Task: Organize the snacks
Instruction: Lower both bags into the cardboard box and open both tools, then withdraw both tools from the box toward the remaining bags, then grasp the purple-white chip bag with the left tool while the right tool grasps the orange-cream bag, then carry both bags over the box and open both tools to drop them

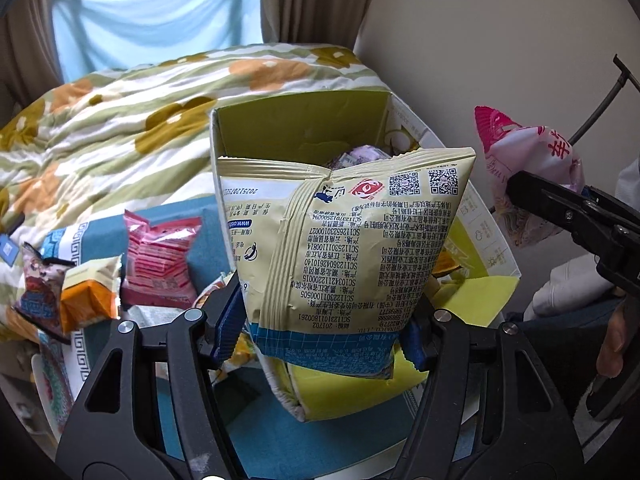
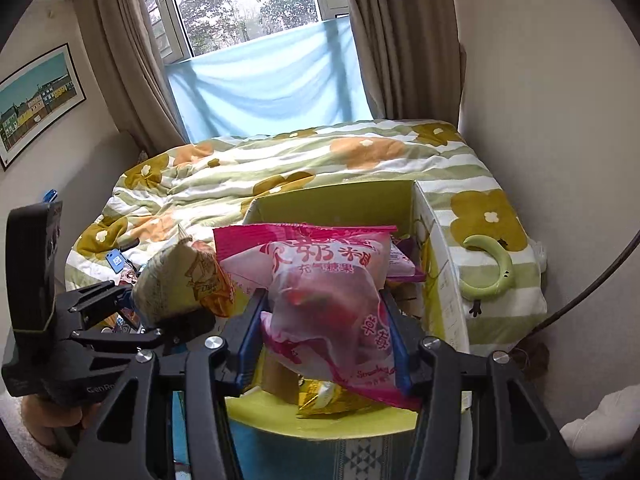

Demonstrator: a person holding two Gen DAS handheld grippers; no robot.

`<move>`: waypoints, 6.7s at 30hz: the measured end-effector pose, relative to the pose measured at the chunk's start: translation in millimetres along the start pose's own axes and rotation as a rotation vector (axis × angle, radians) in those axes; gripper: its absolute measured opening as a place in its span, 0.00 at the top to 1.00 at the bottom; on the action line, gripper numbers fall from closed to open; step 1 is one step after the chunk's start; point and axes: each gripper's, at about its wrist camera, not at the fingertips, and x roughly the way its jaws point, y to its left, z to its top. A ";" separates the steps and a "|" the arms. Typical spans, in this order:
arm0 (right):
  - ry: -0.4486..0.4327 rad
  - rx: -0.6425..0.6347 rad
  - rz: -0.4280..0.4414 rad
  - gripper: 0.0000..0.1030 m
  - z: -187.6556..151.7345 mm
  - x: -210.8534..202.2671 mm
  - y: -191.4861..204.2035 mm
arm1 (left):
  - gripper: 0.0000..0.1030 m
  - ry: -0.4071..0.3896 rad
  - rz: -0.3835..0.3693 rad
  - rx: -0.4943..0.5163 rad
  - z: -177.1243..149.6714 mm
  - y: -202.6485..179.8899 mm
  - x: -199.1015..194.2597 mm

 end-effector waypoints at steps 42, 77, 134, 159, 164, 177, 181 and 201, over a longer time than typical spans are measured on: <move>0.063 0.001 0.138 0.02 -5.0 56.2 -25.8 | 0.02 -0.007 0.186 -0.204 -60.5 73.2 -46.0; 0.021 -0.179 0.204 0.02 -20.1 26.8 131.3 | 0.02 -0.129 0.321 -0.402 -123.7 254.2 -143.5; 0.327 -0.209 0.063 0.03 -58.3 304.5 315.0 | 0.35 0.216 0.039 -0.141 -71.6 441.7 51.5; 0.133 -0.195 0.055 0.29 -9.3 177.7 296.3 | 0.36 -0.012 0.073 -0.108 -18.6 353.4 -68.7; 0.059 -0.143 0.049 0.29 10.4 124.6 251.3 | 0.36 -0.074 0.046 -0.085 9.1 283.8 -83.0; -0.045 -0.073 -0.044 0.29 50.6 44.9 80.2 | 0.36 -0.097 -0.041 -0.018 87.1 89.2 -21.7; -0.056 -0.059 -0.052 0.29 57.2 38.3 36.9 | 0.36 -0.062 -0.040 -0.029 107.2 48.2 17.6; 0.038 -0.037 0.016 0.29 74.0 81.3 -48.2 | 0.02 -0.060 0.132 -0.141 65.0 58.9 16.8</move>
